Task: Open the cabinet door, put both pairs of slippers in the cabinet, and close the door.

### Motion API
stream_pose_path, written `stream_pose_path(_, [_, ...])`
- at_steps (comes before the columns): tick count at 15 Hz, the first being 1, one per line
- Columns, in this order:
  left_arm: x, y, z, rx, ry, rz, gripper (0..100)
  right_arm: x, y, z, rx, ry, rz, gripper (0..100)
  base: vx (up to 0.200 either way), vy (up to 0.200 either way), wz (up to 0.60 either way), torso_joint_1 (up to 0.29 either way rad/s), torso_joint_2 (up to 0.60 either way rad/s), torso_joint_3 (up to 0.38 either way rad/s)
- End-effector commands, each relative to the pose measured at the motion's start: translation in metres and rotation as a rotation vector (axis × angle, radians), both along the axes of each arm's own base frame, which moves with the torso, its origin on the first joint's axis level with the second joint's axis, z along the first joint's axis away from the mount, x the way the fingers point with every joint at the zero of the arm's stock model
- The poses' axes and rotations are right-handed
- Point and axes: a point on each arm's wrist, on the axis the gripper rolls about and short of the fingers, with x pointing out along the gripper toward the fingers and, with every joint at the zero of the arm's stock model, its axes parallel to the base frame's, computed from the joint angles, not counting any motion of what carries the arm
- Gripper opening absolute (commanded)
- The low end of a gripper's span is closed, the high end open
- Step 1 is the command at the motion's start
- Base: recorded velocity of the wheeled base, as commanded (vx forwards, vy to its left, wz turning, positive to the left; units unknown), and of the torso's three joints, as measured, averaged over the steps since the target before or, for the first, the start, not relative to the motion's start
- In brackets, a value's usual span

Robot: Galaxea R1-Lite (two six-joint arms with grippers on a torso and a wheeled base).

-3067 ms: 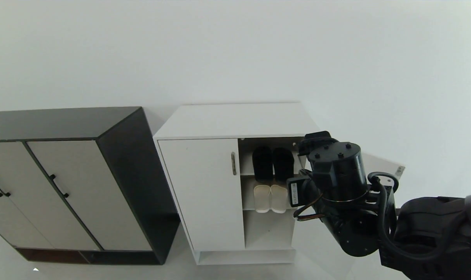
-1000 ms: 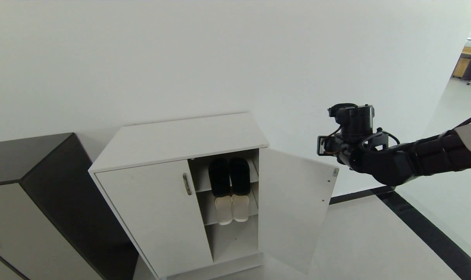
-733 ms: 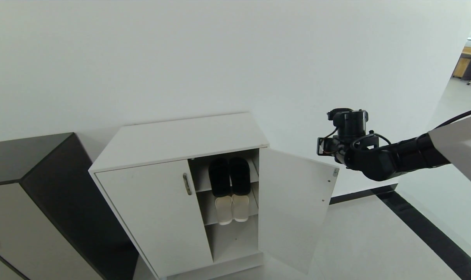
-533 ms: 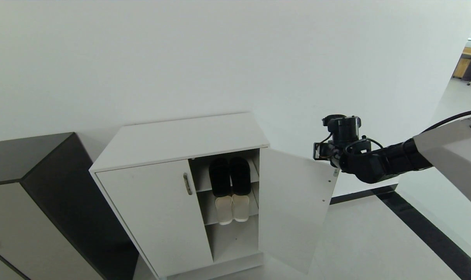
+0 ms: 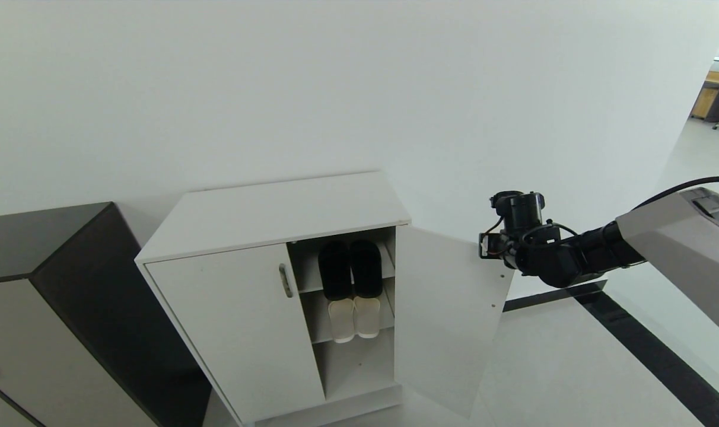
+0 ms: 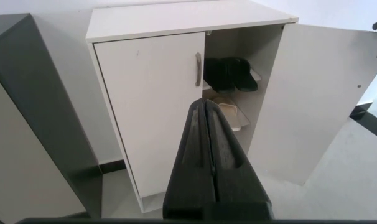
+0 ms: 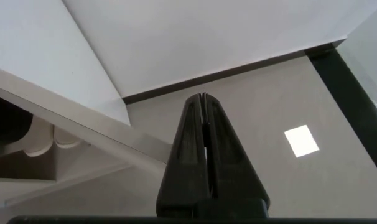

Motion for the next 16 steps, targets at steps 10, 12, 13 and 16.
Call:
stream_pose_path(10, [0.000, 0.000, 0.000, 0.001, 0.001, -0.003, 0, -0.090, 0.048, 0.051, 0.062, -0.020, 0.209, 0, 0.000, 0.000, 0.00, 0.000, 0.00, 0.000])
stream_pose_path(12, [0.000, 0.000, 0.000, 0.001, 0.001, -0.003, 0, -0.087, 0.049, 0.040, 0.043, 0.014, 0.204, 0, 0.000, 0.000, 0.00, 0.000, 0.00, 0.000])
stream_pose_path(13, [0.000, 0.000, 0.000, 0.001, 0.001, -0.003, 0, -0.085, 0.048, 0.034, 0.032, 0.035, 0.201, 0, 0.000, 0.000, 0.00, 0.000, 0.00, 0.000])
stream_pose_path(16, [0.000, 0.000, 0.000, 0.001, 0.001, -0.003, 0, -0.078, 0.052, 0.011, -0.014, 0.083, 0.202, 0, 0.000, 0.000, 0.00, 0.000, 0.00, 0.000])
